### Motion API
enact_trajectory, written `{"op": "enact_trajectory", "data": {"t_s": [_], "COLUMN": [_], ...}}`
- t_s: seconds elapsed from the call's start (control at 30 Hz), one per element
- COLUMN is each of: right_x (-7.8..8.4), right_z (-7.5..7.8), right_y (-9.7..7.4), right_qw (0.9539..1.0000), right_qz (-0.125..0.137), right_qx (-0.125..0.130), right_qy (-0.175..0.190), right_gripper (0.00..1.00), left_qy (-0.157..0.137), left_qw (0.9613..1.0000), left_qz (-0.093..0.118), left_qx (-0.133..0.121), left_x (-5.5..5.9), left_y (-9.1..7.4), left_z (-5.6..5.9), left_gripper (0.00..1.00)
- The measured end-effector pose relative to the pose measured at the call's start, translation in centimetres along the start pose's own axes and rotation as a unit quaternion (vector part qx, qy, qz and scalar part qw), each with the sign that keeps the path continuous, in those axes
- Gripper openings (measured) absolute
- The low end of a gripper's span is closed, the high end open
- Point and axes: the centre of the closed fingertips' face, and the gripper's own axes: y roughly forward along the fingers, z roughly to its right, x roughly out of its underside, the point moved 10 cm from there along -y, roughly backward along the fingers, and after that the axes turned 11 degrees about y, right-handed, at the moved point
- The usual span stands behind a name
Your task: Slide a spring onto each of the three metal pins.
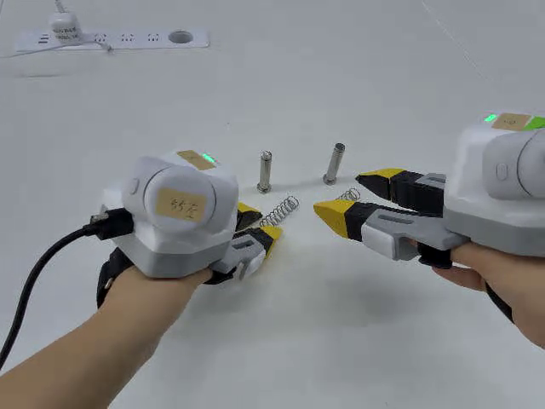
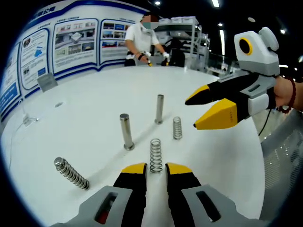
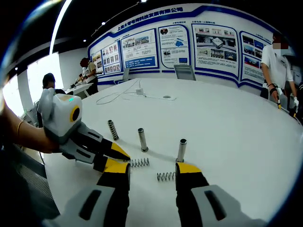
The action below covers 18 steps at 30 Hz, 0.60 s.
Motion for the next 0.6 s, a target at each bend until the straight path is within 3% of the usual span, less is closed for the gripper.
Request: {"op": "enact_trajectory", "data": {"t_s": [0.6], "right_x": [-0.21], "right_z": [-0.36], "right_y": [0.46], "right_qw": [0.9999], "right_qz": [-0.001], "right_qx": [-0.003], "right_qy": [0.012], "right_gripper": [0.39], "left_qy": [0.014], "left_qw": [0.9999], "left_qz": [-0.005], "left_qx": [0.004], "left_x": [-0.09], "left_y": [0.25], "left_z": [0.17], "left_gripper": [0.11]}}
